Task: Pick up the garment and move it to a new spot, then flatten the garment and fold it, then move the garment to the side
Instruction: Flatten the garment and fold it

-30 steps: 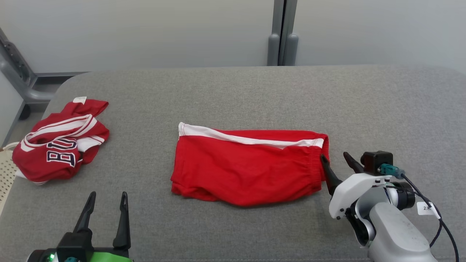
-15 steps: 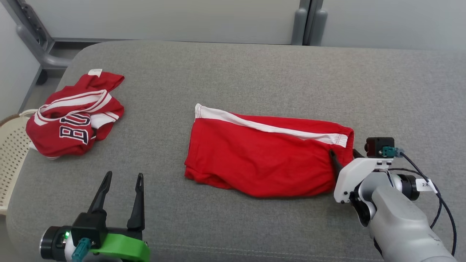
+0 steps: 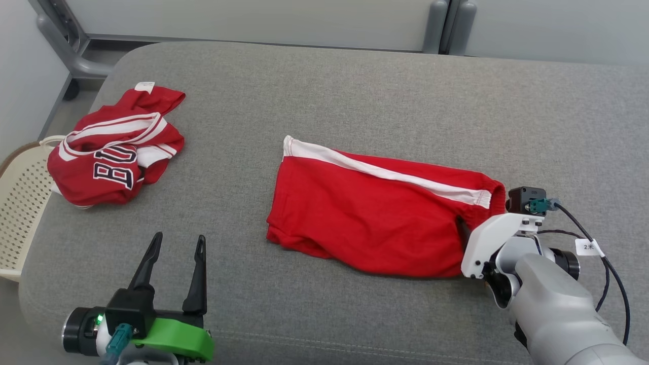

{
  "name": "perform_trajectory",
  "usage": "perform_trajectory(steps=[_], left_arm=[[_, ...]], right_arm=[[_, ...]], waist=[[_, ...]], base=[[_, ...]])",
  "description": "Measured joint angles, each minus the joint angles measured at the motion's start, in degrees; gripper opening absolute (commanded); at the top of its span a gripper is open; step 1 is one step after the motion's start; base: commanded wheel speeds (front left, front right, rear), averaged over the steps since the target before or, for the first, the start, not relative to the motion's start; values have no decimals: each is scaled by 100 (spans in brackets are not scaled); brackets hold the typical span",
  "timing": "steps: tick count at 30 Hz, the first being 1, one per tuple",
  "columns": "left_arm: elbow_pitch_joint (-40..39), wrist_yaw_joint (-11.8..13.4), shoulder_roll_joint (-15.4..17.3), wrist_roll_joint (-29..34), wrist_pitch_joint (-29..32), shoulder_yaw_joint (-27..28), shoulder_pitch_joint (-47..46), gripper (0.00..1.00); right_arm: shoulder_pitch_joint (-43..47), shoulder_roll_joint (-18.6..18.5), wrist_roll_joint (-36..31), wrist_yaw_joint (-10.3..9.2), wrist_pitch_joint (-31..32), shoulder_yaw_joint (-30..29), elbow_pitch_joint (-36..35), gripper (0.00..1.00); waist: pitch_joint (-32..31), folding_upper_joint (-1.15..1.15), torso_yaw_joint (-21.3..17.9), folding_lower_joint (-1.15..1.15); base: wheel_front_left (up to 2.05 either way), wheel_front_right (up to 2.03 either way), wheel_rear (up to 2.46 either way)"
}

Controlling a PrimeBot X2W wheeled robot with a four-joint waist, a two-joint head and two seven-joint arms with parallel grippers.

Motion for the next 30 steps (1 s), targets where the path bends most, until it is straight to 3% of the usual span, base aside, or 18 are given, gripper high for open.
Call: perform_trajectory(steps=[2, 3, 4, 11, 18, 23, 30], left_arm=[[11, -4, -12, 0, 0, -7, -3, 100], [18, -4, -12, 0, 1, -5, -3, 100], [20, -5, -12, 0, 0, -2, -3, 100], [35, 2, -15, 0, 0, 71, 17, 100], [31, 2, -40, -9, 1, 102, 101, 100], [21, 2, -60, -19, 1, 102, 127, 100], [65, -7, -98, -100, 1, 57, 132, 100]], right_arm=[[-4, -1, 74, 0, 29, 56, 12, 97], [-4, -1, 101, -1, 33, 90, 7, 42], [-3, 1, 140, -1, 24, 124, -8, 0], [49, -149, 347, 7, -52, 457, -168, 0], [189, -843, 684, 5, -31, 697, -350, 0], [221, -1193, 938, 5, 171, 960, -632, 0], [345, -1411, 1623, 4, 693, 1373, -1369, 0]], waist=[[-11, 0, 14, 0], [-17, 0, 18, 0], [-23, 0, 19, 0], [-88, 0, -90, 0], [-182, 0, -336, 0], [-231, 0, -543, 0], [-257, 0, -761, 0]], base=[[0, 0, 0], [0, 0, 0], [0, 0, 0], [0, 0, 0], [0, 0, 0], [0, 0, 0], [0, 0, 0]])
